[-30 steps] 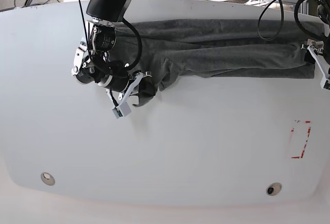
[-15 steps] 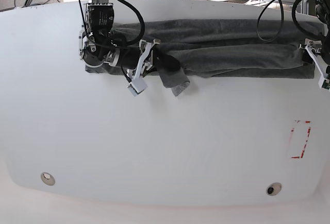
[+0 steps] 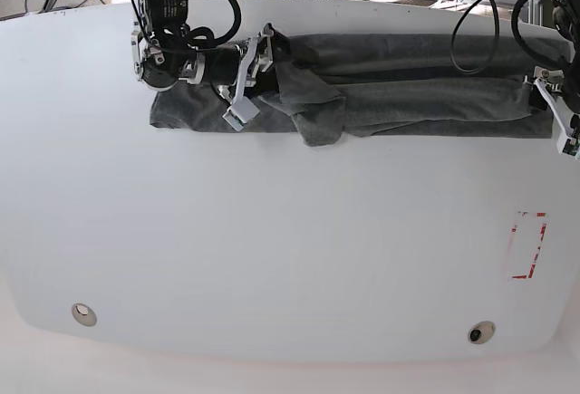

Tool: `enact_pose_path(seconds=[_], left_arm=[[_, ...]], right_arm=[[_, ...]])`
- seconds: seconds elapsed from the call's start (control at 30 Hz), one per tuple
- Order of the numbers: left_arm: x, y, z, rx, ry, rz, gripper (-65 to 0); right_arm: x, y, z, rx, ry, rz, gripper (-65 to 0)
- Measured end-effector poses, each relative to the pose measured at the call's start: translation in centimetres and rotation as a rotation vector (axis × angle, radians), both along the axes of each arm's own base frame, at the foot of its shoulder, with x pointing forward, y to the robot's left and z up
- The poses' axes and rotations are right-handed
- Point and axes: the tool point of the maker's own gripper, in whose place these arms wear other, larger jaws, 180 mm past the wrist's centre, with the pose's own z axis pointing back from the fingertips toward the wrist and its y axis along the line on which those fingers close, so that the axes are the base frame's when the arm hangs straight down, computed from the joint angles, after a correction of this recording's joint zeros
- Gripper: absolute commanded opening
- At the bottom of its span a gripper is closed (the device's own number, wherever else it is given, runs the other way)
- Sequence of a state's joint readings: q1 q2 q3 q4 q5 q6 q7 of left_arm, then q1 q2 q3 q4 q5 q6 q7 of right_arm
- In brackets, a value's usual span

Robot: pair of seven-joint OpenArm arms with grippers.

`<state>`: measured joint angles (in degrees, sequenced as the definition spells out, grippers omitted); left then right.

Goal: Fold the T-shirt properly
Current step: 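Grasp the strip end with the right gripper and pull it outward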

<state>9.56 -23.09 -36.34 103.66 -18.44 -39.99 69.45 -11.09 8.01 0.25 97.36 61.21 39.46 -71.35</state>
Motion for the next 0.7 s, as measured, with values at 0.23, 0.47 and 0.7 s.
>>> enact_pose_path(seconds=[0.23, 0.47, 0.7], left_arm=[[0.2, -1.0, -0.5, -0.012, 0.011, -0.027, -20.4], [-0.2, -3.3, -2.4, -0.092, 0.013, -0.011, -20.4], [-0.4, -3.9, -2.8, -0.142, -0.031, 0.026, -20.4]], right_arm=[[-0.8, -1.3, 1.8, 0.044, -0.019, 0.017, -4.9], [0.2, -1.8, 3.5, 0.094, -0.058, -0.008, -26.3], [-0.2, -3.1, 1.0, -0.017, -0.031, -0.065, -42.3]])
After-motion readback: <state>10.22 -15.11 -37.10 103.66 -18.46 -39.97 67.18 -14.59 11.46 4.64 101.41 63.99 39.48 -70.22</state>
